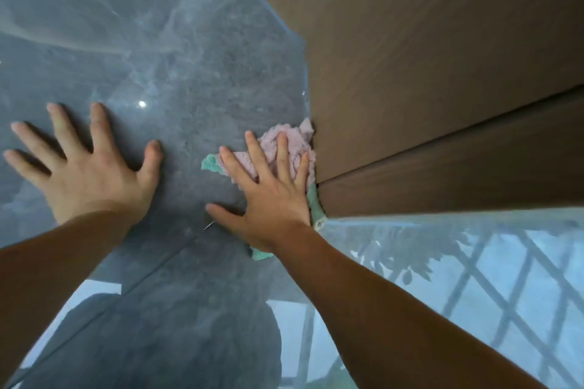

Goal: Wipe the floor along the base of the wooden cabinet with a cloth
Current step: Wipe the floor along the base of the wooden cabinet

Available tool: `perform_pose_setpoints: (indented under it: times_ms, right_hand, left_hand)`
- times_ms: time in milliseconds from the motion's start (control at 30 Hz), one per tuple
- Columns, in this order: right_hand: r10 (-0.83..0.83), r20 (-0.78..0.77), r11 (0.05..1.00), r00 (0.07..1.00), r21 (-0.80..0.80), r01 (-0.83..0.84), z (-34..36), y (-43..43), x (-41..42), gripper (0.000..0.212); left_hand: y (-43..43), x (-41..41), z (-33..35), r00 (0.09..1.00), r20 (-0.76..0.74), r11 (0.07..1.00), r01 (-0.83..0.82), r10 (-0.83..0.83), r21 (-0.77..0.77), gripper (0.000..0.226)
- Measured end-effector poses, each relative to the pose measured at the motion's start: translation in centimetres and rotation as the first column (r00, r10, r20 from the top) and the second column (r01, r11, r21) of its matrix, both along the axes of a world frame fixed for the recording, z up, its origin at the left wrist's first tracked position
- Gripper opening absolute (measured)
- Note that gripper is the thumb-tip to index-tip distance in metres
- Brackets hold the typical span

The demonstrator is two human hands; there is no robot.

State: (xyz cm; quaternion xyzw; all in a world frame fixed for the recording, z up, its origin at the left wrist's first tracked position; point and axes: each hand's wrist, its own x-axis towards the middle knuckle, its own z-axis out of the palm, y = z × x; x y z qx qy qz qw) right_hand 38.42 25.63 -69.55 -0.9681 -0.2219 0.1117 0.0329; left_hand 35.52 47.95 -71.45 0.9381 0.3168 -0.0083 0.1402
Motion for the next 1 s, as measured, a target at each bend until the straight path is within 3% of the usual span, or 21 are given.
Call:
perform_pose_setpoints:
  times_ms: [200, 400, 633, 867, 933, 1000]
  right_hand:
    - [0.017, 0.009, 1.000, 1.000, 0.002, -0.017, 0.5, -1.8, -6.2, 0.084]
    - [0.163, 0.013, 0.987, 0.986, -0.005, -0.163, 0.7, -5.4, -9.8, 0.077]
    - [0.333, -0.023, 0.937, 0.943, -0.109, -0.333, 0.6, -16.1, -9.6, 0.073]
    - [-0.082, -0.073, 0.986, 0.994, -0.149, 0.070, 2.0, -27.3, -8.4, 0.074]
    - [-0.180, -0.105, 0.983, 0.978, -0.034, 0.178, 2.9, -27.0, -8.4, 0.070]
    - [-0.298, -0.006, 0.943, 0.954, 0.154, 0.296, 3.7, -26.4, -8.8, 0.063]
  left_hand:
    - [-0.5, -0.3, 0.8, 1.000, 0.011, 0.999, 0.018, -0.018, 0.033, 0.089]
    - [-1.6, -1.9, 1.6, 0.996, -0.031, 0.996, 0.085, -0.086, -0.012, 0.092]
    - [-7.9, -6.1, 1.2, 0.994, -0.055, 0.994, 0.091, -0.095, -0.064, 0.095]
    - [-12.1, -5.0, 1.3, 0.997, -0.078, 0.988, 0.004, -0.016, -0.156, 0.104]
    - [-13.1, -4.7, 1.9, 0.995, -0.104, 0.983, -0.014, -0.005, -0.185, 0.105]
    - [-14.7, -4.8, 2.6, 0.995, -0.076, 0.985, 0.056, -0.069, -0.164, 0.093]
